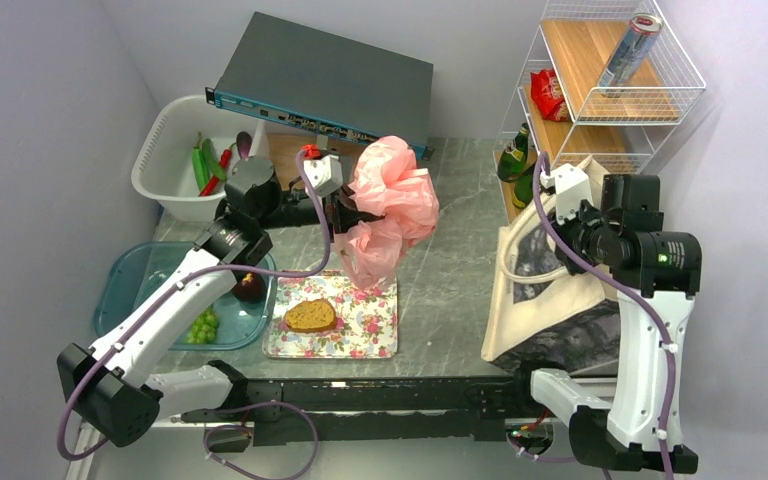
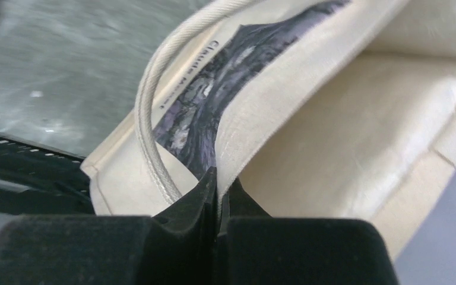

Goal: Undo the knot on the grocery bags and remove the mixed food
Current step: Move the takeout bag to the center of the board, then place the takeout bag at the takeout bag.

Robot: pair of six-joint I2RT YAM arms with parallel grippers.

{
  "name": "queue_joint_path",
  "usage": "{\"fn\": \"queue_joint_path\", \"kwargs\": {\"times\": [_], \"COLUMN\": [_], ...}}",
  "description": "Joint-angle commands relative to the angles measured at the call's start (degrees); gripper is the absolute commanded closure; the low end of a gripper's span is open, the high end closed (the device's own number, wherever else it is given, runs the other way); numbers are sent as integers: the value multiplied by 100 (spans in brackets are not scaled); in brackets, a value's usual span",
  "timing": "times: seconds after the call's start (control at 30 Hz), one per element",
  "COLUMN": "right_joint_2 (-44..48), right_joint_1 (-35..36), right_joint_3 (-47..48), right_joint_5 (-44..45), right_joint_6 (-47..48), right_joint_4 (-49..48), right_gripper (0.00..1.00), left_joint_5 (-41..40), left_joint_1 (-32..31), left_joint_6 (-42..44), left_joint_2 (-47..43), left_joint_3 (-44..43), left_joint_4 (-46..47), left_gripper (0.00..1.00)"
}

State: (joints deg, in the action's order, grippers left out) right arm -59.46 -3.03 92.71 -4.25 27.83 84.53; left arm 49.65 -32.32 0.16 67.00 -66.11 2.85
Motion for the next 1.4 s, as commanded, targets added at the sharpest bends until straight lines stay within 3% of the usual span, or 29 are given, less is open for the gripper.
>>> {"fn": "queue_joint_path", "kwargs": {"times": [0.0, 0.2, 0.3, 0.43, 0.5, 0.6, 0.7, 0.97, 1.17, 1.23, 1.37], "right_joint_2": [256, 223, 56, -276, -464, -662, -617, 78, -98, -142, -494], "right_joint_1": [-2, 535, 1211, 2236, 2411, 2425, 2408, 2027, 406, -193, -594], "right_joint_3": [289, -525, -575, -181, 460, 1533, 2024, 209, -393, -365, -244], "right_joint_5": [-2120, -3031, -3229, -3262, -3165, -2865, -1400, 2255, 1857, 1294, 120], "right_joint_6": [572, 777, 625, 68, -258, -804, -1316, -1548, -1633, -1432, -1361], "right_joint_4": [155, 146, 16, -221, -396, -730, -1089, -1489, -1075, -1098, -651], "right_gripper": [100, 98, 68, 18, 7, 2, 0, 0, 0, 0, 0], "left_joint_5": [-23, 10, 36, 66, 65, 9, -12, -46, -487, -638, -1010], "left_joint_1": [-90, -155, -169, -170, -167, -170, -165, -235, -573, -703, -928], "left_joint_6": [-173, -446, -515, -804, -963, -1187, -1317, -1416, -892, -868, -870], "left_joint_2": [59, 337, 479, 642, 701, 758, 832, 1242, 1660, 1889, 2382], "left_joint_3": [-285, -690, -895, -1117, -1238, -1373, -1503, -2189, -2789, -3039, -3648], "left_joint_4": [334, 512, 514, 740, 889, 1089, 1230, 1593, 2021, 2275, 2521], "left_gripper": [100, 100, 100, 100, 100, 100, 100, 100, 100, 100, 100]}}
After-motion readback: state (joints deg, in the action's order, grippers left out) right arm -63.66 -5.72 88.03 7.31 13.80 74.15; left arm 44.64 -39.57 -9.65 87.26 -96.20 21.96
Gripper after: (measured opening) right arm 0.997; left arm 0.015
